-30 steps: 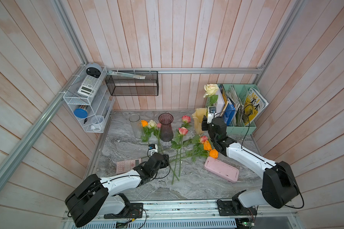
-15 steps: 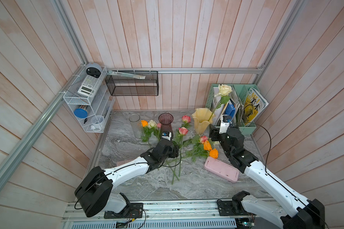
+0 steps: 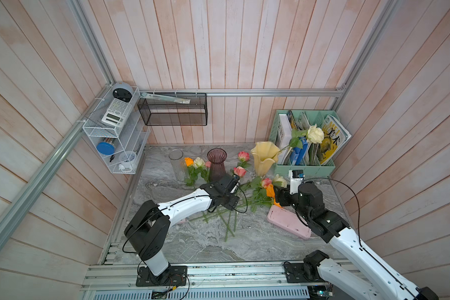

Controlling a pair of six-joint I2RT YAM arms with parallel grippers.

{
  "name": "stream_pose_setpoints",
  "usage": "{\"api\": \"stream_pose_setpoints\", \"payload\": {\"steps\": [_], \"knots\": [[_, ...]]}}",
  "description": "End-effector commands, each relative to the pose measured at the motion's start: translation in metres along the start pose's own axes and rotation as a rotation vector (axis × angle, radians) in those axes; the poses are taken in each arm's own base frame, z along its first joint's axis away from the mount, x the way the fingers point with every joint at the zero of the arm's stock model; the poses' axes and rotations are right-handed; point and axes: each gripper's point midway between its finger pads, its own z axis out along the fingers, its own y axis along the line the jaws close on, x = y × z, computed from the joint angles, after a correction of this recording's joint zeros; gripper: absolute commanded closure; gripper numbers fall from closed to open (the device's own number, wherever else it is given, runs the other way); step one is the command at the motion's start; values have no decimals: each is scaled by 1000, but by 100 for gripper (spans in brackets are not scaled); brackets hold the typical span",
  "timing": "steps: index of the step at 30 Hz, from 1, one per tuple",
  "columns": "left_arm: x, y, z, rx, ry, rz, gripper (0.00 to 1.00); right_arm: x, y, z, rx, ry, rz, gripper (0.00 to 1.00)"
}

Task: Arrange the flowers in different vases according to their colors
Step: Pick up the flower at the center of the board.

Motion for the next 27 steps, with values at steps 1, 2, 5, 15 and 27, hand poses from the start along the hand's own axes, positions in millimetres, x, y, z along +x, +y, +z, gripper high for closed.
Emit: {"api": "stream_pose_setpoints", "payload": {"steps": [1,2,5,15,27], "knots": [[19,20,3,-96,109,90,27,14,3,-2,-22,50,6,31],[21,24,5,-122,126,100,26,13,4,-2,-28,50,4,31],[27,38,10,-176,159,112,27,13,5,-2,-32,51,4,31],[27,58,20,-209,159,126,27,12,12,2,-55,52,-2,32],[20,56,15,-182,115,32,30,16,20,6,-75,69,-13,33]]}}
